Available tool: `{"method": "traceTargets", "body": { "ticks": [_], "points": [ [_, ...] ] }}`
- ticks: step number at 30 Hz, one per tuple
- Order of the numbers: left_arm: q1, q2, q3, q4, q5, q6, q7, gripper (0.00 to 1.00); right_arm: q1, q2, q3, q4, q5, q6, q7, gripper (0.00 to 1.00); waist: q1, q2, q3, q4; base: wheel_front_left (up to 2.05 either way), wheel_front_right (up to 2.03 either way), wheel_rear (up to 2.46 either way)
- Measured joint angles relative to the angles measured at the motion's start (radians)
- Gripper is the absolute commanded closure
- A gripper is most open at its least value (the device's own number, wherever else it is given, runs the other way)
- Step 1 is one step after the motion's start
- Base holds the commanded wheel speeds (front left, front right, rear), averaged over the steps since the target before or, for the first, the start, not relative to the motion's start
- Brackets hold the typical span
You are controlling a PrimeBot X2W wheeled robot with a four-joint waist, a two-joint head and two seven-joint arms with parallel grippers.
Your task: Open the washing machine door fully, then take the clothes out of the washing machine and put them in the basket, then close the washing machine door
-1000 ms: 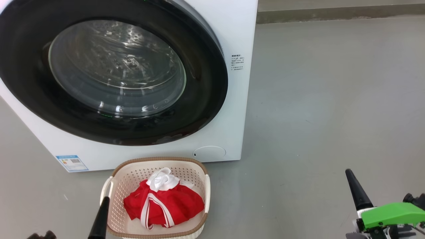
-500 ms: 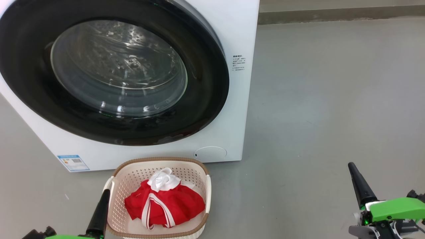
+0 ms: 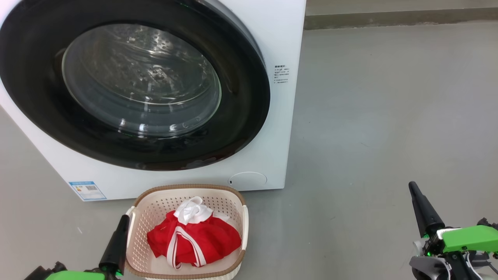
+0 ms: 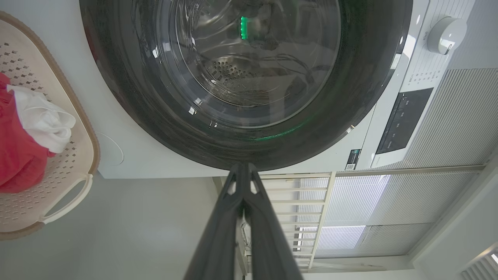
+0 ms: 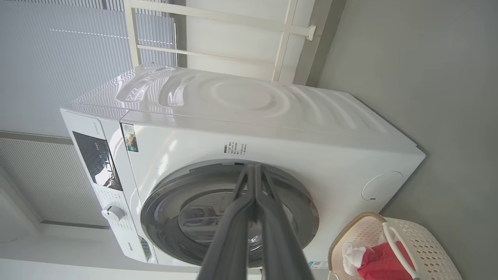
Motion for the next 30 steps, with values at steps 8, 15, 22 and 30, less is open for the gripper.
{"method": "traceTargets", "body": {
  "ticks": [8,15,22,30],
  "points": [
    [0.0,0.0,0.001,0.0,-0.006,0.0,0.003,1.0,-0.007,0.0,-0.002,-0.003,0.02,0.0,0.0,1.0,0.0,0.0,0.0,0.0,0.0,0.0,0.0],
    [0.0,0.0,0.001,0.0,-0.006,0.0,0.003,1.0,-0.007,0.0,-0.002,-0.003,0.02,0.0,0.0,1.0,0.0,0.0,0.0,0.0,0.0,0.0,0.0],
    [0.0,0.0,0.001,0.0,-0.006,0.0,0.003,1.0,-0.007,0.0,-0.002,-0.003,0.02,0.0,0.0,1.0,0.0,0.0,0.0,0.0,0.0,0.0,0.0],
    [0.0,0.0,0.001,0.0,-0.006,0.0,0.003,1.0,-0.007,0.0,-0.003,-0.003,0.02,0.0,0.0,1.0,0.0,-0.0001,0.0,0.0,0.0,0.0,0.0]
  ]
}}
